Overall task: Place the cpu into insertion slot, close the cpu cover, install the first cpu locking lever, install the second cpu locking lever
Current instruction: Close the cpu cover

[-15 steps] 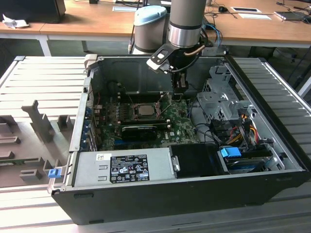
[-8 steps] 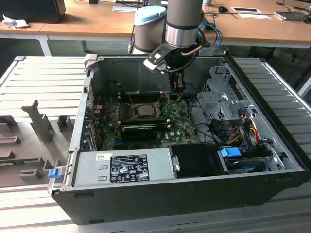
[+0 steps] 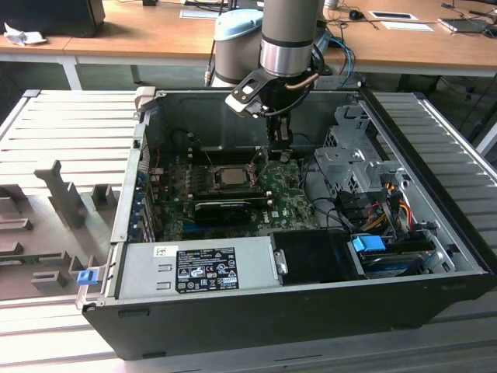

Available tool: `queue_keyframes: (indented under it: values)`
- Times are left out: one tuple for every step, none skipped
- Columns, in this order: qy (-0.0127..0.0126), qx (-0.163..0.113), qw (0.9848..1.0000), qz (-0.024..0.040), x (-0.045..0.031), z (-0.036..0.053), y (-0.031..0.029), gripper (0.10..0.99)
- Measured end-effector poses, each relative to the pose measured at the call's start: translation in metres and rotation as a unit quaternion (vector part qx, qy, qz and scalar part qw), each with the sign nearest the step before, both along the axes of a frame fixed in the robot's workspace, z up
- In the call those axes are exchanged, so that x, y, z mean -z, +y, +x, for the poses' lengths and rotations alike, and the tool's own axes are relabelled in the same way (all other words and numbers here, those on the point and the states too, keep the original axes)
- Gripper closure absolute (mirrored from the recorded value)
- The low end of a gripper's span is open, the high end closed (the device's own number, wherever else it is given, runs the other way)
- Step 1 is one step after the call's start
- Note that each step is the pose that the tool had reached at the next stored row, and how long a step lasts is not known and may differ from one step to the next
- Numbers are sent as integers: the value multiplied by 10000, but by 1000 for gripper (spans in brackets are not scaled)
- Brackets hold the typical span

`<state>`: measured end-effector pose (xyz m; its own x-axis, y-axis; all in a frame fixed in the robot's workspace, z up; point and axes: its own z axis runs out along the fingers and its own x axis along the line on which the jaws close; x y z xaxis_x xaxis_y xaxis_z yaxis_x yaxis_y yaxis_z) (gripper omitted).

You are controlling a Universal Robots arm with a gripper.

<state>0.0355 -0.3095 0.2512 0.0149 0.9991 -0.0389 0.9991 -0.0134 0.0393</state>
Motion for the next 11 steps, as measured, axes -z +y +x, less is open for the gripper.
queue_keyframes:
  values:
    - [0,0,10000,0,0,-6,0,980]
    - [0,0,10000,0,1,-12,0,980]
    - [0,0,10000,0,0,-17,0,980]
    - [0,0,10000,0,0,-23,0,980]
    - [0,0,10000,0,1,-38,0,980]
    - [0,0,10000,0,1,-52,0,980]
    - [0,0,10000,0,1,-62,0,980]
    - [0,0,10000,0,1,-71,0,980]
    - [0,0,10000,0,1,-76,0,980]
    - [0,0,10000,0,1,-81,0,980]
    - [0,0,10000,0,1,-88,0,980]
